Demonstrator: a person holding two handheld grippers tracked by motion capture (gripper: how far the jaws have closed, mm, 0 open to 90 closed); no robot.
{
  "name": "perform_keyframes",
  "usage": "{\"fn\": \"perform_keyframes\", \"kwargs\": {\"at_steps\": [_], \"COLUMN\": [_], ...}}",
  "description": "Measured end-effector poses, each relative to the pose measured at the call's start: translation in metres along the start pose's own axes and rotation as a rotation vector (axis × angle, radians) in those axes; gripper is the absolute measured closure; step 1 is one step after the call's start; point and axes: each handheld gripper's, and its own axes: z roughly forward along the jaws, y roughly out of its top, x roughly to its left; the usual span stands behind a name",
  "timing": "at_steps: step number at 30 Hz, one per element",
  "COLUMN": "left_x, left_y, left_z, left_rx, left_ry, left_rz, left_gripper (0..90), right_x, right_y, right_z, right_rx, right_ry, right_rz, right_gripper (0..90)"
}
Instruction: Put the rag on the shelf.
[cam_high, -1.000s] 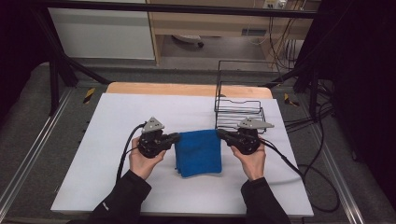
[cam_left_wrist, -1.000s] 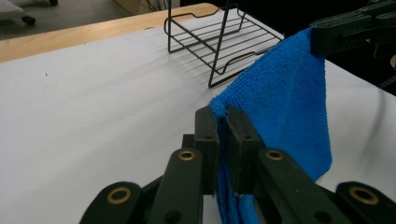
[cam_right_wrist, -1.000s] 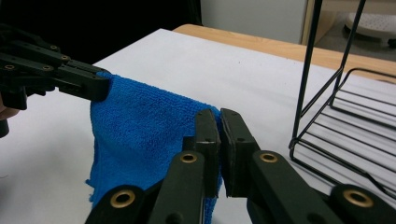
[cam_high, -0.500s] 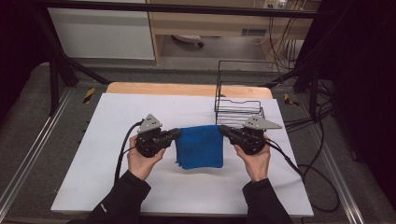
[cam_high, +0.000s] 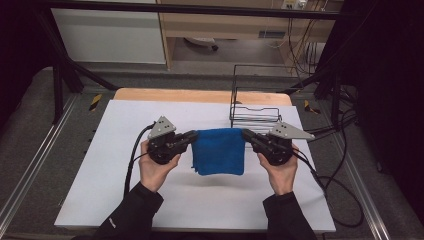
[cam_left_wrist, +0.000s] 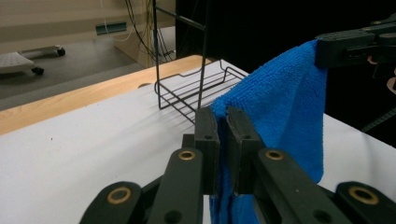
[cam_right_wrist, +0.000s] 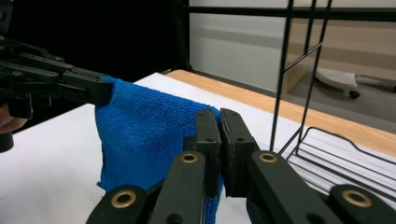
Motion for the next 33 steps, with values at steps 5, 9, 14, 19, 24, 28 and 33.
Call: {"fn": "perform_keyframes", "kwargs": {"at_steps": [5, 9, 14, 19, 24, 28, 33], "left_x": [-0.006, -0.01, -0.015, -0.02, -0.023, -0.026, -0.029], "left_y": [0.011, 0.021, 0.03, 0.041, 0.049, 0.056, 0.068], "left_z": [0.006, 0.011, 0.018, 0.023, 0.028, 0.031, 0.035], "left_rx": [-0.016, -0.033, -0.05, -0.075, -0.088, -0.106, -0.13], "left_ry": [-0.005, -0.011, -0.02, -0.031, -0.042, -0.047, -0.053], "left_rz": [0.013, 0.016, 0.022, 0.018, 0.024, 0.026, 0.028], "left_gripper": [83.8, 83.9, 83.9, 83.9, 84.0, 84.1, 84.2], "right_x": [-0.003, -0.007, -0.011, -0.014, -0.018, -0.02, -0.023], "right_y": [0.006, 0.007, 0.01, 0.015, 0.021, 0.027, 0.037], "right_z": [-0.013, -0.021, -0.028, -0.035, -0.043, -0.048, -0.054], "right_rx": [-0.031, -0.046, -0.066, -0.083, -0.106, -0.127, -0.152], "right_ry": [-0.037, -0.058, -0.077, -0.096, -0.12, -0.133, -0.154], "right_rz": [-0.006, -0.001, 0.0, -0.003, -0.012, -0.012, -0.025], "right_gripper": [87.4, 87.4, 87.4, 87.4, 87.4, 87.4, 87.4]}}
